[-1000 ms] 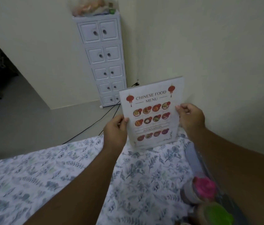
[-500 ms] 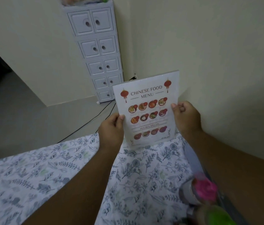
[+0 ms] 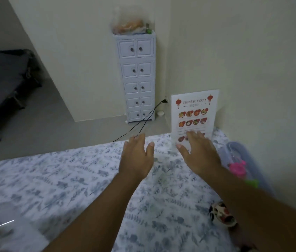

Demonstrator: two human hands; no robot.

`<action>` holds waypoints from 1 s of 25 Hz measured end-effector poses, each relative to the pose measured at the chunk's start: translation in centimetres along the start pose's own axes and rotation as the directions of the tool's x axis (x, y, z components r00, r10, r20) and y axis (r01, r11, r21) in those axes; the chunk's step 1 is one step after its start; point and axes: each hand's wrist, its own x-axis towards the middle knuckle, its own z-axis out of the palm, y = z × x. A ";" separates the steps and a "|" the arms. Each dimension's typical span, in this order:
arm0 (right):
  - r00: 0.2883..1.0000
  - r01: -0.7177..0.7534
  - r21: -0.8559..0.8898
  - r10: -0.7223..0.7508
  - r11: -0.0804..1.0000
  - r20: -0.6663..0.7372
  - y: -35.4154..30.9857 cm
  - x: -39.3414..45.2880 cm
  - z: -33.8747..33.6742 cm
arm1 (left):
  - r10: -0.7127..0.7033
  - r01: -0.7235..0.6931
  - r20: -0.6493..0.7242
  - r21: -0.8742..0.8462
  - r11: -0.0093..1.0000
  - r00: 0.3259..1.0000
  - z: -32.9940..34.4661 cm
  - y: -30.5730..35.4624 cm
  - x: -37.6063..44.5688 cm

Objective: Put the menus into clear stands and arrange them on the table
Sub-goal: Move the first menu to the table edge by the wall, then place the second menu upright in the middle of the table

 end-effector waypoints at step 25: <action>0.827 0.354 0.325 -0.455 0.877 0.329 -29.4 -19.9 14.1 | -0.614 0.612 -0.399 -0.149 0.777 0.681 -21.4 -28.0 -29.1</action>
